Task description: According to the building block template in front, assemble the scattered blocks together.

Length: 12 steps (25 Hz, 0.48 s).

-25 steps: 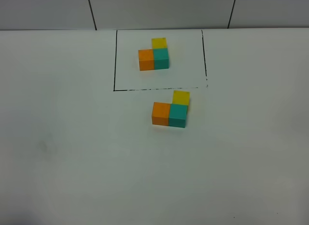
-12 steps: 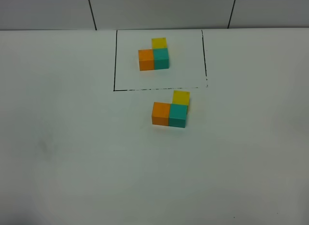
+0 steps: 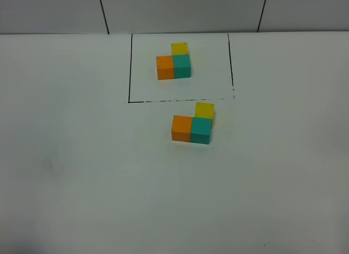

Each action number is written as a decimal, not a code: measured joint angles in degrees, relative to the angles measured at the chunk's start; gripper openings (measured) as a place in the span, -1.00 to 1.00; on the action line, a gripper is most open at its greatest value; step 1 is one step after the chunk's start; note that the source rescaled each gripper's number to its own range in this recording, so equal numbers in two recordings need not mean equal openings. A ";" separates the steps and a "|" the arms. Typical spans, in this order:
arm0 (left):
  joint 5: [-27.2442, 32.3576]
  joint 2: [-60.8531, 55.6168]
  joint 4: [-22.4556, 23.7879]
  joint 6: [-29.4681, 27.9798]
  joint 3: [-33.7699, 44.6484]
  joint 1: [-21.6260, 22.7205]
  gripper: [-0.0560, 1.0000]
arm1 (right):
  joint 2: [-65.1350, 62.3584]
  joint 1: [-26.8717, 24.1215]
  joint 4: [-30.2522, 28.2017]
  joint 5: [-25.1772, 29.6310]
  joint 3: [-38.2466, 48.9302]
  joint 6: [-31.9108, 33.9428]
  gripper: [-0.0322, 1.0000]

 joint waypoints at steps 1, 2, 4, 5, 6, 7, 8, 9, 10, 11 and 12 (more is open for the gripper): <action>0.00 0.00 0.00 0.00 0.00 0.00 0.56 | 0.00 0.00 0.00 0.00 0.00 0.00 0.43; 0.00 0.00 0.00 0.00 0.00 0.00 0.56 | 0.00 0.00 0.00 0.00 0.00 0.00 0.43; 0.00 0.00 0.00 0.00 0.00 0.00 0.56 | 0.00 0.00 0.00 0.00 0.00 0.00 0.43; 0.00 0.00 0.00 0.00 0.00 0.00 0.56 | 0.00 0.00 0.00 0.00 0.00 0.00 0.43; 0.00 0.00 0.00 0.00 0.00 0.00 0.56 | 0.00 0.00 0.00 0.00 0.00 0.00 0.43; 0.00 0.00 0.00 0.00 0.00 0.00 0.56 | 0.00 0.00 0.00 0.00 0.00 0.00 0.43; 0.00 0.00 0.00 0.00 0.00 0.00 0.56 | 0.00 0.00 0.00 0.00 0.00 0.00 0.43; 0.00 0.00 0.00 -0.02 0.00 0.00 0.56 | 0.00 0.00 0.00 0.00 0.00 0.00 0.43; 0.00 0.00 0.00 -0.07 0.00 0.00 0.56 | 0.00 0.00 0.00 0.00 0.00 0.00 0.43; 0.00 0.00 0.00 -0.06 0.00 0.00 0.56 | 0.00 0.00 0.00 0.00 0.00 0.00 0.43; 0.00 0.00 0.00 -0.06 0.00 0.00 0.56 | 0.00 0.00 0.00 0.00 0.00 0.00 0.43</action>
